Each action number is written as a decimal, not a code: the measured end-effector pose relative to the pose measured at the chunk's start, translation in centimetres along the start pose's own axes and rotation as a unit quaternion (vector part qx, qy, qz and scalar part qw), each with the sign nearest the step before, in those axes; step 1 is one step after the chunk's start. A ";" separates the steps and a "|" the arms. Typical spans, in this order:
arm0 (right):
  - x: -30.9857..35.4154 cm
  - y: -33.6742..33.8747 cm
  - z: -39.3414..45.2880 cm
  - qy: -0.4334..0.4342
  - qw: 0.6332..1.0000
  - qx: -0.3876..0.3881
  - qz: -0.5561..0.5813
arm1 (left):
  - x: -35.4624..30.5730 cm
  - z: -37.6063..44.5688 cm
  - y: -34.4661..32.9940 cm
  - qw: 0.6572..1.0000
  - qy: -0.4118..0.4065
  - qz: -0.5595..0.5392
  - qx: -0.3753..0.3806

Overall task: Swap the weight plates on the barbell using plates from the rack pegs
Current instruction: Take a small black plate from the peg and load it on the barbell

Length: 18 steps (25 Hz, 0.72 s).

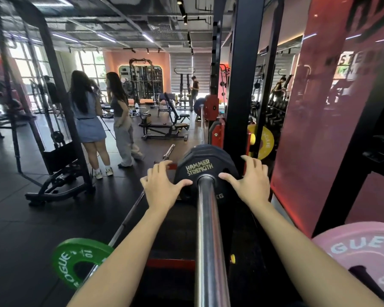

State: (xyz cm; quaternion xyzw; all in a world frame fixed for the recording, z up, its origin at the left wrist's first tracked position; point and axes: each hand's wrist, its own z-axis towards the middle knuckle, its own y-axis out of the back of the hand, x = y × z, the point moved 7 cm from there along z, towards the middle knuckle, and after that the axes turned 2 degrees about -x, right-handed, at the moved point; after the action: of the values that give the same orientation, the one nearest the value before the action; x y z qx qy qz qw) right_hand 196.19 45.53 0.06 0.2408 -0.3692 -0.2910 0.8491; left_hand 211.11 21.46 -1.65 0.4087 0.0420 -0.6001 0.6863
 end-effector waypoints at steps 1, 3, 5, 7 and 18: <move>0.0 0.2 0.0 -0.003 1.000 0.004 -0.009 | -0.1 0.0 0.1 1.000 0.005 0.007 0.004; 0.7 0.8 -0.4 -0.008 1.000 0.006 -0.027 | -0.7 -0.2 0.7 0.999 0.024 0.029 0.021; 1.7 1.2 -1.6 0.001 1.000 0.008 -0.027 | -1.4 -0.8 1.3 0.998 0.041 0.042 0.037; 3.1 2.1 -3.4 0.031 0.999 -0.002 -0.017 | -2.2 -1.9 2.5 0.998 0.030 0.040 0.045; 5.6 9.9 -13.9 0.015 0.995 0.057 0.087 | -3.9 -11.5 13.0 0.996 -0.017 -0.014 0.086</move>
State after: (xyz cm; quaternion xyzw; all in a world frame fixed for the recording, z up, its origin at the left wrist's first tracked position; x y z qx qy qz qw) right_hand 213.08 51.49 0.47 0.2599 -0.3917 -0.1911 0.8617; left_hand 226.16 30.89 -0.49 0.4554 -0.0151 -0.6178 0.6408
